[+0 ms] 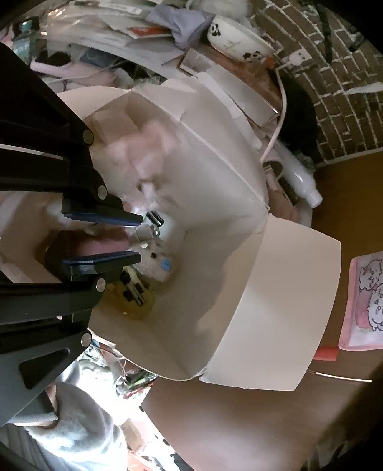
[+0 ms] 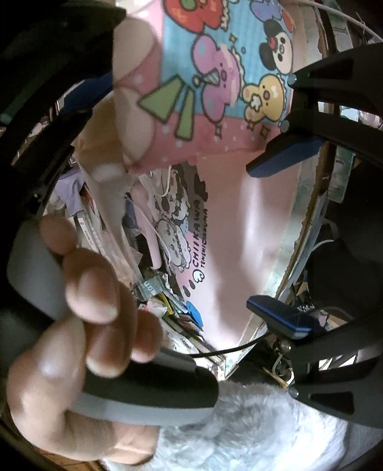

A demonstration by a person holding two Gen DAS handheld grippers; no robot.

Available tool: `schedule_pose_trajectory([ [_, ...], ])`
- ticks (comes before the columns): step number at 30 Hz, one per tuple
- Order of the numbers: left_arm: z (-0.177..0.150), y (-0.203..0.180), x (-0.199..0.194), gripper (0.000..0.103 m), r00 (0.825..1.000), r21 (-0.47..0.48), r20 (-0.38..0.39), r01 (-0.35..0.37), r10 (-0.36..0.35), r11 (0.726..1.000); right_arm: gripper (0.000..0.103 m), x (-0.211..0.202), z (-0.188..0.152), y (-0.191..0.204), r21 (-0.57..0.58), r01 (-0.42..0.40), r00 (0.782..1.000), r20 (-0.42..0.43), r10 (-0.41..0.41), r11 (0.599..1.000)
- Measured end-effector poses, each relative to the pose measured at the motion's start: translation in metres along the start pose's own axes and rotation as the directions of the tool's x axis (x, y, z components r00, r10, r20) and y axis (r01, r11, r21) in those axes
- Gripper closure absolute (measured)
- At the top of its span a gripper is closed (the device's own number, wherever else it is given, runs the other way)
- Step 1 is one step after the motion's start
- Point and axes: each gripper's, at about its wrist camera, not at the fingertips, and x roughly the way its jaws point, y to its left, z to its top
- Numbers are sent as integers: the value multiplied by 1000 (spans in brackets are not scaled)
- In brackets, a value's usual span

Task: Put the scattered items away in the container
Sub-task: 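Carry the lip-gloss tube into the white box and open the left tool, then withdraw the left tool from the box back toward the desk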

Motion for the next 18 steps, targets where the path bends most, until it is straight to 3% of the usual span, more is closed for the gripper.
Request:
schedule_pose_trajectory([
  [4, 1, 4, 0, 83, 1000, -7, 16, 8, -8, 1000, 23, 0, 1, -5, 14, 6, 1000, -1, -6, 1000],
  [9, -1, 7, -14, 47, 997, -15, 78, 0, 2, 1000, 23, 1, 2, -5, 12, 8, 1000, -1, -8, 1000],
  [12, -3, 9, -28, 35, 992, -28, 127, 4, 0, 1000, 23, 2, 3, -5, 9, 7, 1000, -1, -7, 1000],
  [18, -17, 17, -66, 23, 969, -75, 246, -20, 38, 997, 23, 2, 3, -1, 2, 14, 1000, 2, -14, 1000],
])
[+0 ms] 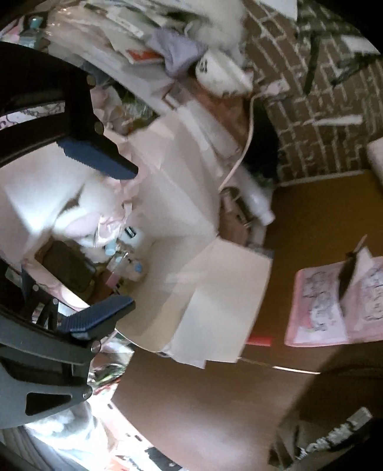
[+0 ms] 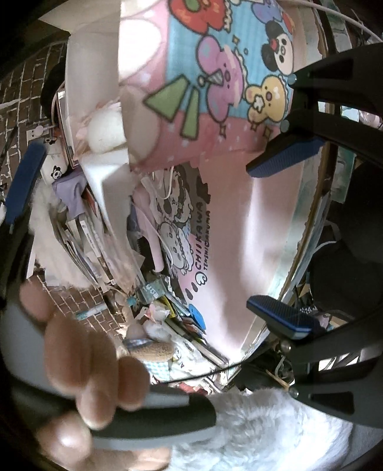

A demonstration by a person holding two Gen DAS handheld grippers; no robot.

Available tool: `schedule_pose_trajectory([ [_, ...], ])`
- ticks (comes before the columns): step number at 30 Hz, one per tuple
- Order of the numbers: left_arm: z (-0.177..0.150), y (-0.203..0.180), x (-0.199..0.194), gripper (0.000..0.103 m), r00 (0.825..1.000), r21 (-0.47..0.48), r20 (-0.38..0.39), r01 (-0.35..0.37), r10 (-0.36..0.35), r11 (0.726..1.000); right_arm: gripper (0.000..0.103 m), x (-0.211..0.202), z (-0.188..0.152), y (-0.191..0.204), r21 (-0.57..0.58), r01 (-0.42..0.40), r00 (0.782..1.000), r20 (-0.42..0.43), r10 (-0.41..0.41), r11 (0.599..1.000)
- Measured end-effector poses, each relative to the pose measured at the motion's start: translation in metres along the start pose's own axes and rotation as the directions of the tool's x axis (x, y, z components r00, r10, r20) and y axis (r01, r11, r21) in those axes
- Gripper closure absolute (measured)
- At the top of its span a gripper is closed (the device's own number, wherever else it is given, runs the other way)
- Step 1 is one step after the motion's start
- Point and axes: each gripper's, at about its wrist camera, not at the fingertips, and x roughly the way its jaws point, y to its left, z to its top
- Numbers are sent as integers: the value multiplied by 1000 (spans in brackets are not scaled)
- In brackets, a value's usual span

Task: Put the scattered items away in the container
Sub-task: 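Withdraw the left tool from the box back toward the desk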

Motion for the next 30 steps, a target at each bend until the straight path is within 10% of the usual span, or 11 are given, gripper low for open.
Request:
schedule_pose_trajectory([
  [10, -46, 31, -71, 9, 962, -147, 130, -220, 240, 964, 22, 3, 2, 10, -15, 40, 999, 27, -39, 999],
  [30, -207, 94, -104, 9, 800, -498, -45, -537, 599, 680, 0, 34, 0, 46, 21, 259, 959, 116, -259, 966],
])
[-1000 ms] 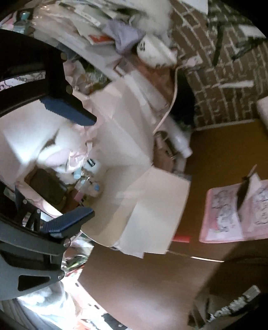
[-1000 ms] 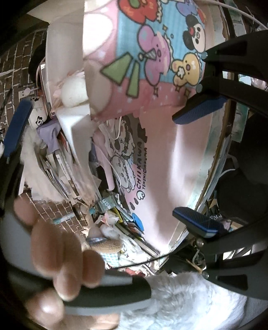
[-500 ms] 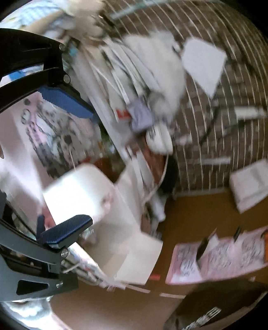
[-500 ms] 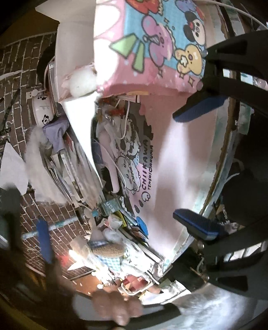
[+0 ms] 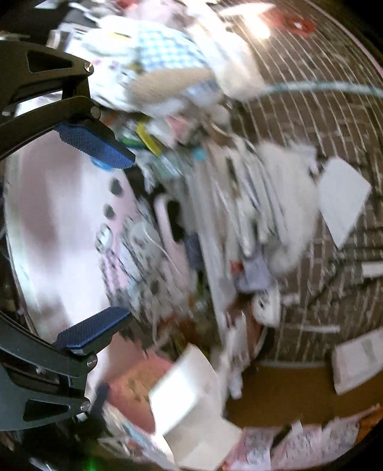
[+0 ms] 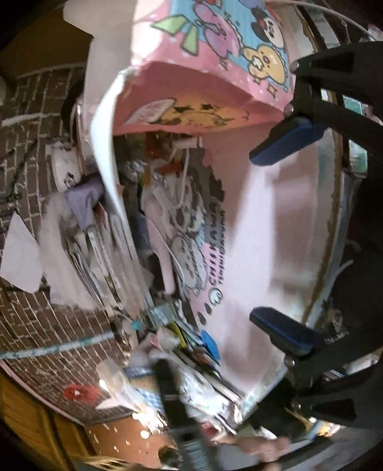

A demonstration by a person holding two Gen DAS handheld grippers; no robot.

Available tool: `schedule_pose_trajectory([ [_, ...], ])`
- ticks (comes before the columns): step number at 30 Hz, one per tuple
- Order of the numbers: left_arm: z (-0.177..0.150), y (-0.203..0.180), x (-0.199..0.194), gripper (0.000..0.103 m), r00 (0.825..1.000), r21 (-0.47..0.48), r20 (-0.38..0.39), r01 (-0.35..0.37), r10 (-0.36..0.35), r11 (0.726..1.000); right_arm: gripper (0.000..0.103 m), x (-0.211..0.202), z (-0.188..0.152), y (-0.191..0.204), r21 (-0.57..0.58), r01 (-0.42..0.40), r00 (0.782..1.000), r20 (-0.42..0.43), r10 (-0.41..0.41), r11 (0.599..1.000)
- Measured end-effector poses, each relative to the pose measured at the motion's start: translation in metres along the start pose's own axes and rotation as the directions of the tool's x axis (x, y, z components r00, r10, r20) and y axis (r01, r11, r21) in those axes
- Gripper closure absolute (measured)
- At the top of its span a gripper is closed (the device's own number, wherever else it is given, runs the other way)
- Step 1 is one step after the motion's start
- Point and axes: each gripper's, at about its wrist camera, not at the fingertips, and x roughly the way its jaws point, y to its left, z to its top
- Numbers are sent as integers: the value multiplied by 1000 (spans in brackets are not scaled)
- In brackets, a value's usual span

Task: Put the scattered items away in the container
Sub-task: 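Withdraw the left tool from the box back toward the desk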

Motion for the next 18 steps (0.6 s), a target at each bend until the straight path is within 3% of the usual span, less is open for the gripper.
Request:
schedule_pose_trajectory([
  [4, -22, 12, 11, 9, 998, -43, -47, -41, 39, 998, 0, 2, 7, 9, -25, 95, 995, 20, -95, 995],
  [11, -44, 11, 26, 9, 992, -74, -111, -63, 54, 995, 0, 9, 14, 20, -50, 158, 987, 17, -157, 986],
  [18, -49, 4, 30, 9, 987, -38, -124, -105, 100, 994, 0, 13, 18, 25, -67, 208, 978, 15, -208, 976],
])
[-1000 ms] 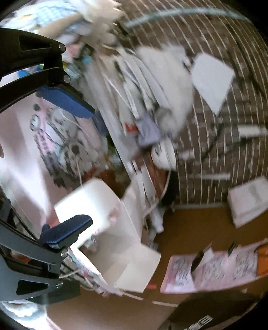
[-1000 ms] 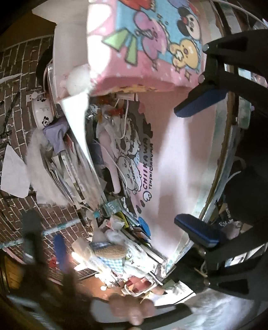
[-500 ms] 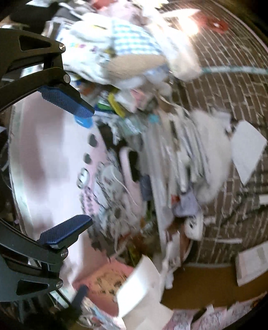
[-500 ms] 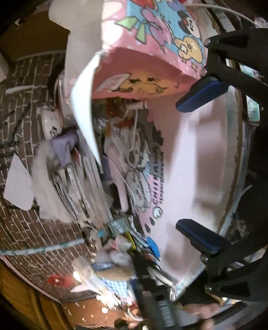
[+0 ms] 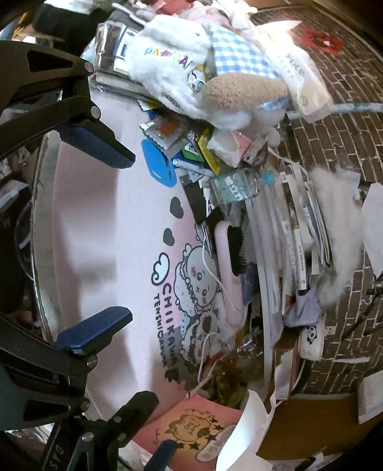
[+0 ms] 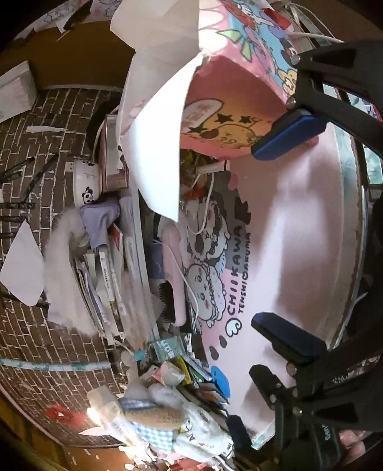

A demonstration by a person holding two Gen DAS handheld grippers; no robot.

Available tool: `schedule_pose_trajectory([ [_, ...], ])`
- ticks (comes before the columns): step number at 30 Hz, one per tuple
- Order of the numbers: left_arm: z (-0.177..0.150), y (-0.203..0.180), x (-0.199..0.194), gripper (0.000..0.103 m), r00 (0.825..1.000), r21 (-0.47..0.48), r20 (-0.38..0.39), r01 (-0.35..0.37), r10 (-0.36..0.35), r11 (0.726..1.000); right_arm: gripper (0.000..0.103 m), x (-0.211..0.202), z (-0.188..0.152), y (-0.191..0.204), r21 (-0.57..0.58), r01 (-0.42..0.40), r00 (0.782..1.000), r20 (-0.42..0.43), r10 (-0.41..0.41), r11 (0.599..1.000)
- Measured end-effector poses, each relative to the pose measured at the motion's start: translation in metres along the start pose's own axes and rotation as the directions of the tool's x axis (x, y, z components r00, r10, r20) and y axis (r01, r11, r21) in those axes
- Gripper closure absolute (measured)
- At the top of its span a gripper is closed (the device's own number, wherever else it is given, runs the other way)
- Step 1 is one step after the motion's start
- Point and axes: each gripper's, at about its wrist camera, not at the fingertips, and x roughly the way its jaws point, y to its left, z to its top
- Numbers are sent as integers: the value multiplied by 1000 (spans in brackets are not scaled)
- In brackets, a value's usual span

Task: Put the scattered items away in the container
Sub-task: 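Withdraw the left tool from the box back toward the desk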

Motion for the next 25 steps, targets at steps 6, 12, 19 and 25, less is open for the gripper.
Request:
schedule_pose_trajectory([
  [6, 1, 0, 1, 9, 1000, -1, 0, -5, 5, 1000, 0, 1, 0, -1, 14, -3, 1000, -9, 3, 1000],
  [12, 1, -1, 0, 9, 1000, 0, 7, -5, 5, 1000, 0, 1, -1, -2, 17, -9, 1000, -15, 9, 1000],
  [19, 1, -2, -2, 9, 1000, 0, 25, -4, 4, 1000, 0, 0, -1, -1, 22, -10, 1000, -15, 10, 1000],
  [25, 1, -2, -2, 9, 1000, 1, 21, -4, 4, 1000, 0, 0, -1, -2, 22, -11, 1000, -17, 11, 1000],
])
